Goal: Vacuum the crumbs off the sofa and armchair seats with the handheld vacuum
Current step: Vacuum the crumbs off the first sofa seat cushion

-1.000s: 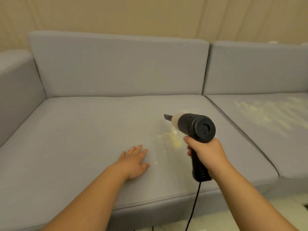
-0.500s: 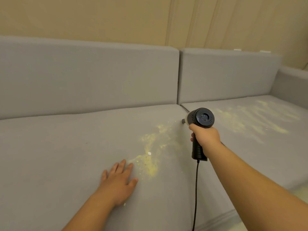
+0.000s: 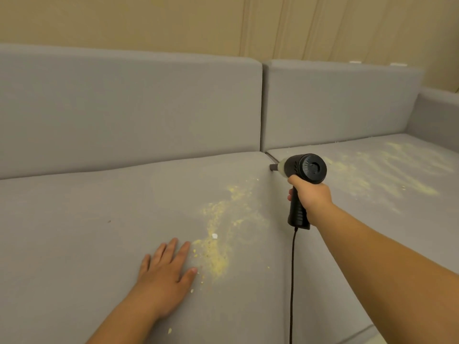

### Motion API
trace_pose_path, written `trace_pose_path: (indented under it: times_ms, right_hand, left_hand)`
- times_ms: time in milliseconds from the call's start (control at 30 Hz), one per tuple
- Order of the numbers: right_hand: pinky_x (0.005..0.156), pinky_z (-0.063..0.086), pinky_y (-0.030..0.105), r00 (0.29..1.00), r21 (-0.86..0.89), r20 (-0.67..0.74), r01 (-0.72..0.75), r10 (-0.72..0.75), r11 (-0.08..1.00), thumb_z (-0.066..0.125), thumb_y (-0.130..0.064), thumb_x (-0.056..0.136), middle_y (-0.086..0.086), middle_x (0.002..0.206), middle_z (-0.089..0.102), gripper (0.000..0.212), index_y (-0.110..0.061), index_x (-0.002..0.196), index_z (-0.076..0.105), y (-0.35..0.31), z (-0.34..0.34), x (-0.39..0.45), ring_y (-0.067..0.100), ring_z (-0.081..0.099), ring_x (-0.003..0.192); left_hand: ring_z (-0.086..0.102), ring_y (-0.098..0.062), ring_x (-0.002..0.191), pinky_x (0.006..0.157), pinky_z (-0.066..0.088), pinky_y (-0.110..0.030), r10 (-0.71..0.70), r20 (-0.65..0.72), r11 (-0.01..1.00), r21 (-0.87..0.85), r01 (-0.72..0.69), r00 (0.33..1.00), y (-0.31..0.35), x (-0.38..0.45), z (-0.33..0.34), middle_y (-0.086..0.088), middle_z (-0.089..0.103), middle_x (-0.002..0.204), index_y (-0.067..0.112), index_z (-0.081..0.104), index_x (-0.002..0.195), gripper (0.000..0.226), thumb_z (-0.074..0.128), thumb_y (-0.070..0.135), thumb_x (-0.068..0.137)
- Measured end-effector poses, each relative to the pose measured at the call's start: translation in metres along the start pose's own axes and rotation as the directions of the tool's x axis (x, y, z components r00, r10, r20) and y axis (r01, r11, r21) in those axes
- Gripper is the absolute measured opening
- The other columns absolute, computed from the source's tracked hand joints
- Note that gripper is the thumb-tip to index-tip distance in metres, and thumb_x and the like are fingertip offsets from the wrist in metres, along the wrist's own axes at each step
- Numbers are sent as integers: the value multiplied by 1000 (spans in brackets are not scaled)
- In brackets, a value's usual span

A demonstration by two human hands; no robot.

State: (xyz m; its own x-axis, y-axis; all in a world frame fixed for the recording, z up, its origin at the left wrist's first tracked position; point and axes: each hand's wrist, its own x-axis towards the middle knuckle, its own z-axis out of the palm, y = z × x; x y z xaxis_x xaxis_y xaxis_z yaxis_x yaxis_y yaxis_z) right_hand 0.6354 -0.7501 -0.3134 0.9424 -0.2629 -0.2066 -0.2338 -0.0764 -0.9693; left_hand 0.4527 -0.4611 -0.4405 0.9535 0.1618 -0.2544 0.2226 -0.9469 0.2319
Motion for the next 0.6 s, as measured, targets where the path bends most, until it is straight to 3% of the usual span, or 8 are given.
trace_pose_path:
  times_ms: [400, 600]
  right_hand:
    - [83, 62, 44, 998, -40, 68, 19, -16, 999, 77, -19, 88, 12, 83, 71, 14, -14, 97, 67, 8, -2, 2, 25, 70, 73]
    - [78, 61, 40, 993, -69, 118, 41, -32, 997, 77, -20, 88, 10, 80, 72, 15, -15, 99, 68, 8, 8, -5, 23, 69, 71]
  left_hand:
    - [-13, -16, 158, 127, -5, -44, -10, 5, 999, -34, 10, 1000, -1, 1, -1, 10, -12, 172, 44, -9, 162, 66, 19, 62, 105]
    - [-11, -16, 158, 127, -4, -44, -7, 4, 999, -50, 8, 1000, -1, 3, -3, 10, -10, 172, 44, -8, 162, 66, 20, 62, 105]
